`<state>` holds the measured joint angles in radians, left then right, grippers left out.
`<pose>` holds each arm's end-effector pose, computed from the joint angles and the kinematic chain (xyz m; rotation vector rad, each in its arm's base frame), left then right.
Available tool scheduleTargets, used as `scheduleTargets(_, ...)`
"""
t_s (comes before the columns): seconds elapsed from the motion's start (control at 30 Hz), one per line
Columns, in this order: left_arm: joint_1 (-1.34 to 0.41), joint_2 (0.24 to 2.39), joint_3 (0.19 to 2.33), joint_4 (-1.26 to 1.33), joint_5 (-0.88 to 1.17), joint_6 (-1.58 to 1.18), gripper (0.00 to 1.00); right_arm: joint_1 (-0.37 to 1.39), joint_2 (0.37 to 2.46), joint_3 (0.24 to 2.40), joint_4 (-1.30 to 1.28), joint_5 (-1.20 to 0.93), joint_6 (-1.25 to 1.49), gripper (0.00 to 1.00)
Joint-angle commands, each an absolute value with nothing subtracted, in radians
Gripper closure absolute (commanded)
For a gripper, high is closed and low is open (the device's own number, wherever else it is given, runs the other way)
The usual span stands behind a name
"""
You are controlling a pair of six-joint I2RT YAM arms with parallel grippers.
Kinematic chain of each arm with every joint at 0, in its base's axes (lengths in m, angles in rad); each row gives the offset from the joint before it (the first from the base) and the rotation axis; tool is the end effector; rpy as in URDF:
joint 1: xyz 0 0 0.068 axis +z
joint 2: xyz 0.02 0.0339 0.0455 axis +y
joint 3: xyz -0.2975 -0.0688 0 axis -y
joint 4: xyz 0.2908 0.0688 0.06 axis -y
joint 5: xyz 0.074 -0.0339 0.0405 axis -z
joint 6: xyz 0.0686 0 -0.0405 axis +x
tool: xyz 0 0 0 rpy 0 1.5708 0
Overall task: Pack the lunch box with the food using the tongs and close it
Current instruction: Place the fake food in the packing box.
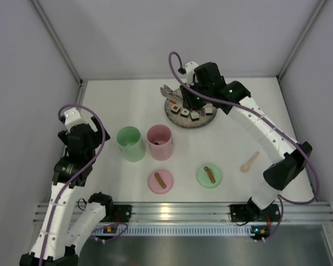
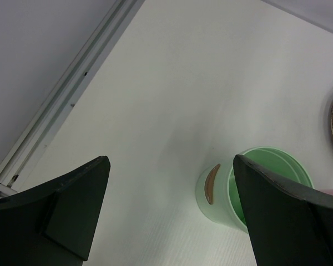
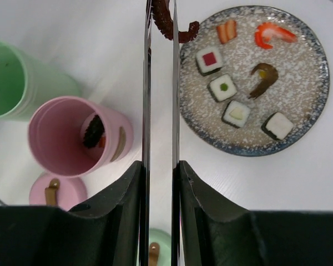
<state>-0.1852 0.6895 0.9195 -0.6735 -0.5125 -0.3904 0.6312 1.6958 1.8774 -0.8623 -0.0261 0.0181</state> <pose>0.1839 -0.0002 0.3701 -0.5157 1.8875 0.1387 0.3566 0.2629 0.4305 -0.7012 2.1682 0.3749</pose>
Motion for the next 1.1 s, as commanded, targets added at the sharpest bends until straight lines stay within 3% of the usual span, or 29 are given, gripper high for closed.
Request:
scheduleTargets(0.0, -0.181, 0.678, 0.934, -0.635, -0.52, -0.379, 0.01, 0.716, 1.586, 1.815, -0.864, -0.003, 0.009, 0.79)
scheduleTargets(0.57, -0.135, 0.698, 0.947, -0.637, -0.508, -0.39, 0.01, 0.939, 1.318, 1.479, -0.891, 0.035, 0.057, 0.76)
scheduleTargets(0.67, -0.135, 0.692, 0.937, -0.638, -0.509, -0.385, 0.01, 0.94, 1.304, 1.447, -0.879, 0.015, 0.058, 0.69)
scheduleTargets(0.87, -0.135, 0.678, 0.933, -0.638, -0.506, -0.385, 0.01, 0.94, 1.305, 1.474, -0.862, 0.008, 0.046, 0.56)
scheduleTargets(1.07, -0.135, 0.681, 0.933, -0.638, -0.505, -0.385, 0.01, 0.939, 1.318, 1.529, -0.85, 0.038, 0.044, 0.59)
